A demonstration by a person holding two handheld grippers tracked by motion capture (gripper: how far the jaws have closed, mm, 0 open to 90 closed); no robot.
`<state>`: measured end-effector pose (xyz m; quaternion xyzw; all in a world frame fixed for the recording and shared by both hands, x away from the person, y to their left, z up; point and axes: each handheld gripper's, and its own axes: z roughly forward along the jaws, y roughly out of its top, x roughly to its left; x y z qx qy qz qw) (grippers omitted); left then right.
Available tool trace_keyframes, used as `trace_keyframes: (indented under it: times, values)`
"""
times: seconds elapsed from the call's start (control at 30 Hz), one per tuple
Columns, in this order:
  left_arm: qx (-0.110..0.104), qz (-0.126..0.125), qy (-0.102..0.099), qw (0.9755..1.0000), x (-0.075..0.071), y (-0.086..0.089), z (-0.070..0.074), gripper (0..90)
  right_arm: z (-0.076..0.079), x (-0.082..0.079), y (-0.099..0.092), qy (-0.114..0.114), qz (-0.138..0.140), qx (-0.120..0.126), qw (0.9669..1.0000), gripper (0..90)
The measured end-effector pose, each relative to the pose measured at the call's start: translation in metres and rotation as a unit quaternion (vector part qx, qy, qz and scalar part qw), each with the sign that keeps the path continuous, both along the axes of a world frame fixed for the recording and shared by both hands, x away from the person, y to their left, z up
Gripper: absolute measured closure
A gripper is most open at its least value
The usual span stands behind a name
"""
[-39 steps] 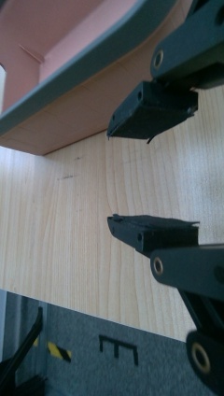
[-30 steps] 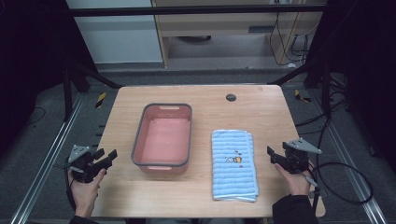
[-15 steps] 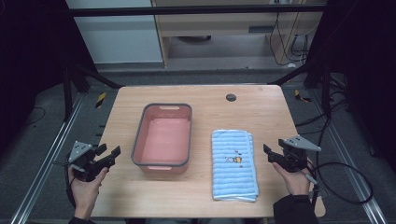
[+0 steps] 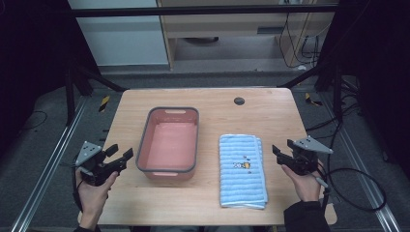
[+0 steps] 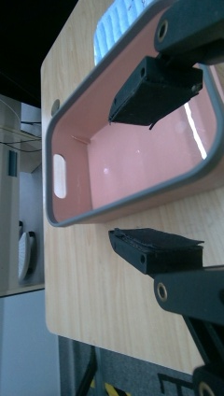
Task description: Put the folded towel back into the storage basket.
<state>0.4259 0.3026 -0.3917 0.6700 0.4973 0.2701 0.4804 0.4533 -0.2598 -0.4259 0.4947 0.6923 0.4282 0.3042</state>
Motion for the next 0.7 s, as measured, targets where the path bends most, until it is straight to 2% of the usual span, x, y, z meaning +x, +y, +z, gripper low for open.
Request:
trace_keyframes:
  times: [0.17, 0.4, 0.7]
  values:
    - [0.008, -0.014, -0.004, 0.9999, 0.002, -0.013, 0.005, 36.3, 0.003, 0.001, 0.000, 0.002, 0.003, 0.001, 1.0000, 40.8]
    - [0.011, -0.033, -0.011, 0.9993, 0.005, -0.038, 0.009, 36.4, 0.016, 0.003, -0.001, -0.001, 0.015, 0.007, 0.9999, 42.9]
    - [0.017, -0.061, -0.020, 0.9978, 0.008, -0.068, 0.014, 37.0, 0.024, 0.004, -0.002, -0.005, 0.013, 0.008, 0.9999, 43.1]
